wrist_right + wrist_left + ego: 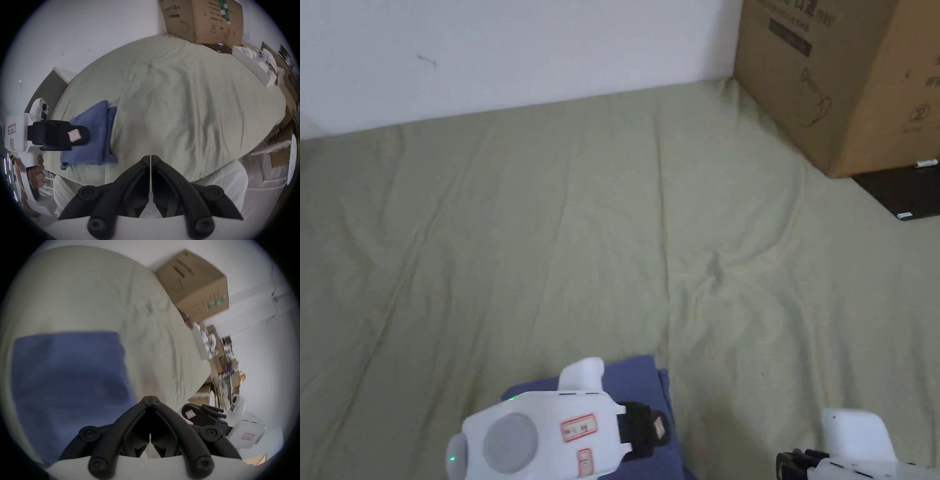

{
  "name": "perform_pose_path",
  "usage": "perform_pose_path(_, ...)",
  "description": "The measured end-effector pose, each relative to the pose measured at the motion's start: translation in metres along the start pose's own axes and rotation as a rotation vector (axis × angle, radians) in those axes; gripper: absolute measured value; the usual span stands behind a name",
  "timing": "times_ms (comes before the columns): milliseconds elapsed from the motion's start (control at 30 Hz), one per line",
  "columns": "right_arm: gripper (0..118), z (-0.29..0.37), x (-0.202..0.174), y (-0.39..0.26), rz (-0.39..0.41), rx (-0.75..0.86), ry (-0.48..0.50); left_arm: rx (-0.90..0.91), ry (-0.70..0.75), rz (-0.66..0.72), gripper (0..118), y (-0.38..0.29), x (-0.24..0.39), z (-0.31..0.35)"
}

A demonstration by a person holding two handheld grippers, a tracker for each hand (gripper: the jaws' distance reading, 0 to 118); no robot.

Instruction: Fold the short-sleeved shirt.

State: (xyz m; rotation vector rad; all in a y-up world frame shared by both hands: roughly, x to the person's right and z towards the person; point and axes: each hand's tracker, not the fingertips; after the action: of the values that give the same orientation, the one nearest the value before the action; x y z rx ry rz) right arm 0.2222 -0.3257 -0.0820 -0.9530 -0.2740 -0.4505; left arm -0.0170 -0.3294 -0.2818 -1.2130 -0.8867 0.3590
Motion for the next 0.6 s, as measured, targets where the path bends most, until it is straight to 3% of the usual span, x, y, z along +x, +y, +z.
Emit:
perform_pose_path(167, 2, -0.013, -0.052, 0.028, 0.145, 0.003, 0.096, 0.146, 0.159, 0.075, 0, -0.008, -0.066, 0.081)
perform_pose_path(300, 2, -0.035, -0.105, 0.046, 0.305, -0.004, 0.15, 0.196, 0.112, 0.198, 0, -0.027, -0.114, 0.119)
perform_pose_path(367, 2, -0.055, -0.131, 0.054, 0.334, -0.025, 0.141, 0.255, 0.082, 0.25, 3, -0.039, -0.133, 0.129)
perform_pose_path(400, 2, -0.063, -0.138, 0.056, 0.346, -0.029, 0.143, 0.261, 0.078, 0.264, 11, -0.042, -0.14, 0.132)
perform_pose_path(500, 2, -0.097, -0.15, 0.055, 0.386, -0.109, 0.099, 0.252, 0.039, 0.301, 82, -0.048, -0.159, 0.133)
perform_pose_path(533, 2, -0.109, -0.148, 0.052, 0.395, -0.135, 0.088, 0.235, 0.004, 0.333, 99, -0.047, -0.165, 0.126)
perform_pose_path(600, 2, -0.122, -0.141, 0.048, 0.37, -0.177, 0.064, 0.209, -0.032, 0.362, 99, -0.045, -0.173, 0.117)
